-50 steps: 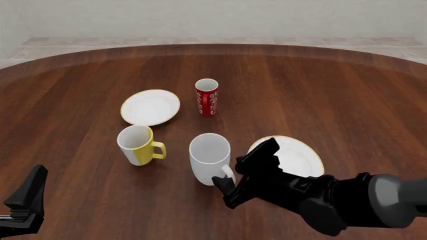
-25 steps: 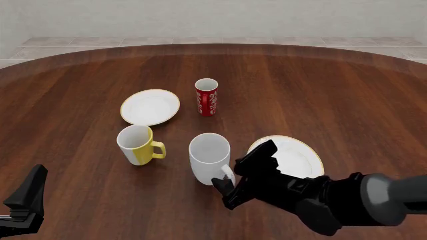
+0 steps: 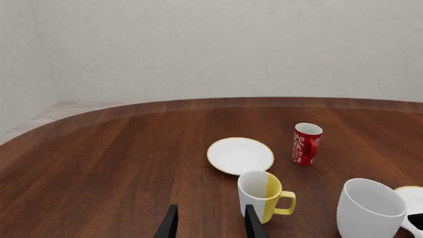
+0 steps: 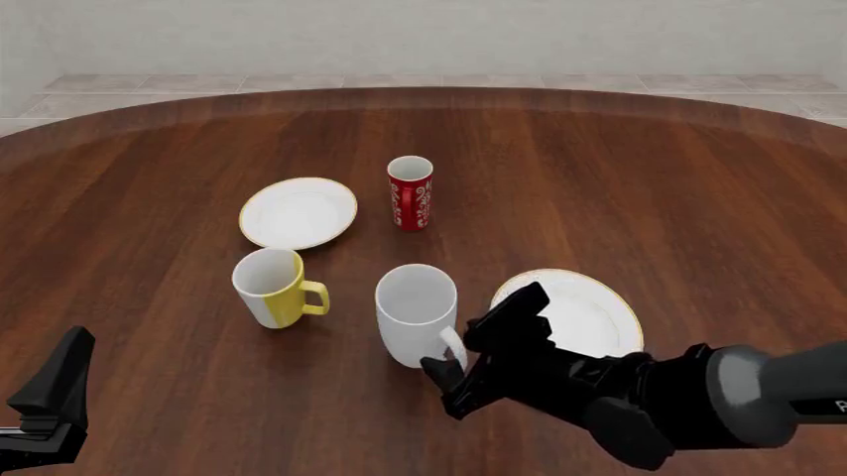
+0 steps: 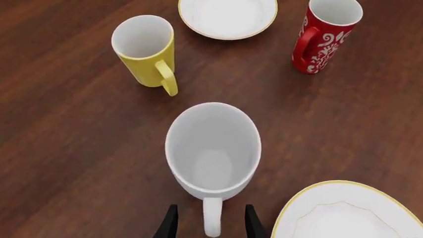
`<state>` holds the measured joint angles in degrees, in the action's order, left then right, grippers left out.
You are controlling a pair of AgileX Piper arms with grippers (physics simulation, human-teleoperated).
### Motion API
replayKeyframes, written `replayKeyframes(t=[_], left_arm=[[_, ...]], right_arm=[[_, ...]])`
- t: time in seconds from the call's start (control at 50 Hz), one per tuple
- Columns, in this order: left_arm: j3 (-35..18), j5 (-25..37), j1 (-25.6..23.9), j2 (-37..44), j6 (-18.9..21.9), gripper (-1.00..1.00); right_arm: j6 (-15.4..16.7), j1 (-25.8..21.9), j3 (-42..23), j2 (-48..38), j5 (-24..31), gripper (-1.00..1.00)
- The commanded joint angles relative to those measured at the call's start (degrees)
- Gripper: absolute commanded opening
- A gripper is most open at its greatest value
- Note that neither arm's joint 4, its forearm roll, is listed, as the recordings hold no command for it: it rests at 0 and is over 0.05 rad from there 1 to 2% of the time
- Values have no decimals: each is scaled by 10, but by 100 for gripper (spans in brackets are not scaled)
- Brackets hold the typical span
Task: Put the white mug on the left plate.
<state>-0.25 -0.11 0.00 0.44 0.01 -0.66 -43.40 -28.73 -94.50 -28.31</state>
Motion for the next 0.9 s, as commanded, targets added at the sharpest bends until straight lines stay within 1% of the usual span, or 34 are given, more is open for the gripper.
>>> replayKeyframes(t=[0.02, 0.9], left_arm=[[0, 0, 0, 0, 0, 100], [0, 0, 0, 0, 0, 100]], right_arm=[[-1, 0, 0, -7, -5, 100], [-2, 1, -2, -19, -12, 100]])
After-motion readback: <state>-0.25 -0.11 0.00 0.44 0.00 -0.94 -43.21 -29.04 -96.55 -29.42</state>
